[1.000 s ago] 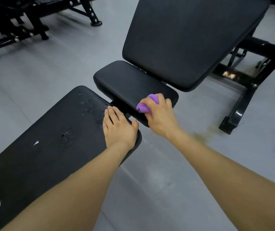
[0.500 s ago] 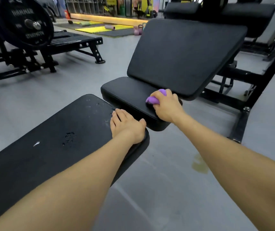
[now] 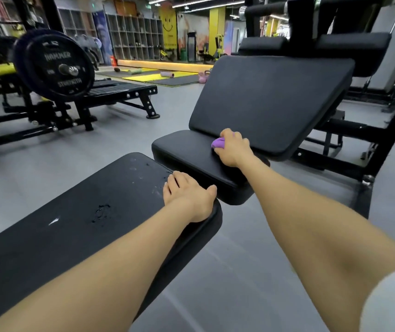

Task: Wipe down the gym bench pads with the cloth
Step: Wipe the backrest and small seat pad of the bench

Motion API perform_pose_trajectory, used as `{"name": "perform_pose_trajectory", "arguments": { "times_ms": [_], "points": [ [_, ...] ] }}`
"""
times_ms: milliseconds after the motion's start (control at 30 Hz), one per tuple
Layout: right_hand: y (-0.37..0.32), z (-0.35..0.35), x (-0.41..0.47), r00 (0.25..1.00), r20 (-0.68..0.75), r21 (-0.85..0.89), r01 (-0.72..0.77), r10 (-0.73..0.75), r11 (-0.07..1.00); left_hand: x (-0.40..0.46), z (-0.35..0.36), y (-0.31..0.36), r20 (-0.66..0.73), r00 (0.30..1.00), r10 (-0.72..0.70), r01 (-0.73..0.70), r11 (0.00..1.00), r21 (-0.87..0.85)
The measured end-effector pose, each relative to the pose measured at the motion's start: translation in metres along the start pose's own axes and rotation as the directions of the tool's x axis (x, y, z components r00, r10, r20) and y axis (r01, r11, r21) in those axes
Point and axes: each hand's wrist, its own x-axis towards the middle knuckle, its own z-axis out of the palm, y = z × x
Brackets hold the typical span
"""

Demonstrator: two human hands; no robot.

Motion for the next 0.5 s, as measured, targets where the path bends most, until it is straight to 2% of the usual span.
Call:
{"name": "perform_pose_trajectory", "arguments": {
  "times_ms": [133,267,367,500],
  "points": [
    [-0.016,-0.001,-0.010,0.978,0.118,0.096,0.161,-0.172,0.982,-0.003,-0.003,0.000,0.020,1.000,0.010,-0.010,1.000,-0.002],
    [-0.013,-0.022,-0.051,0.921,0.164,0.215,0.316,-0.353,0.924,-0.004,-0.003,0.000,0.012,1.000,0.011,-0.011,1.000,-0.019],
    [-0.011,-0.037,-0.083,0.910,0.156,0.257,0.339,-0.385,0.905,-0.004,-0.003,0.000,0.003,1.000,0.015,-0.015,0.999,-0.047],
    [-0.003,-0.051,-0.113,0.936,0.173,0.300,0.246,-0.306,0.921,-0.009,-0.006,-0.002,-0.017,0.999,0.039,-0.040,0.997,-0.067]
  ]
}}
